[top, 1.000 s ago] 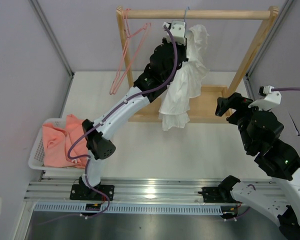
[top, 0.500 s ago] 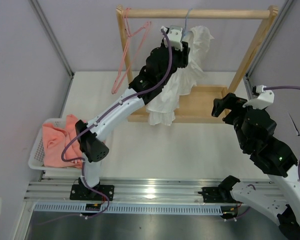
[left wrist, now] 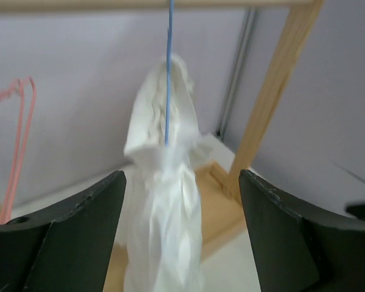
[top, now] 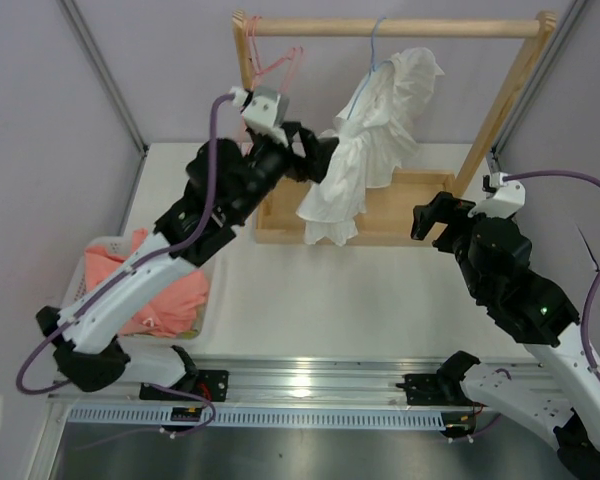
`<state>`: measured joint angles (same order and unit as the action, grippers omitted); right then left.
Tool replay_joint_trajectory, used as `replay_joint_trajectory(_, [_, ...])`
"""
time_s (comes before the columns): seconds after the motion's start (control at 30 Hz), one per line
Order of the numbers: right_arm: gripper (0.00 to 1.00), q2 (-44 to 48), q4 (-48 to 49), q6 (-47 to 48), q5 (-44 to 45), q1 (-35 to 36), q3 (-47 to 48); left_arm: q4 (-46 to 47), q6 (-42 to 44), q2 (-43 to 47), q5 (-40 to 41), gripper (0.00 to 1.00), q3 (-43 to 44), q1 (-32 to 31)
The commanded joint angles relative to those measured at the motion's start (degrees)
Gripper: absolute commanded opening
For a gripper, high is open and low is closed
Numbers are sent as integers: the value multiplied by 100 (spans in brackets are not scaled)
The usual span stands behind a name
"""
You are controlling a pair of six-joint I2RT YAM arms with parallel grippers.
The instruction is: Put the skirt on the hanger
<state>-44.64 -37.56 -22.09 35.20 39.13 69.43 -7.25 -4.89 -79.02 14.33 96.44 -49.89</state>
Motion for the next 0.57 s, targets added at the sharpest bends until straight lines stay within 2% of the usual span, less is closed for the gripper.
replay_joint_trajectory(0.0, [99, -9, -84, -155, -154, -29, -131, -365, -556, 842, -219, 81, -1403, -126])
replay_joint_trajectory(0.13, [99, 26, -199, -322, -145, -29, -219, -751, -1004, 2176, -132, 81, -3327, -390])
replay_joint_trajectory(0.23, [99, 26, -243, -480, -233, -20, -307, -1058, -1208, 2732, -211, 81, -3911, -513])
replay_joint_trajectory(0.33, [99, 61, -103, -586, -303, -38, -456, -1567, -1243, 2953, -36, 80, -4010, -557])
replay_joint_trajectory(0.53, [100, 0, -172, -718, -49, -38, -518, -1912, -1129, 3419, -97, 81, -4221, -566])
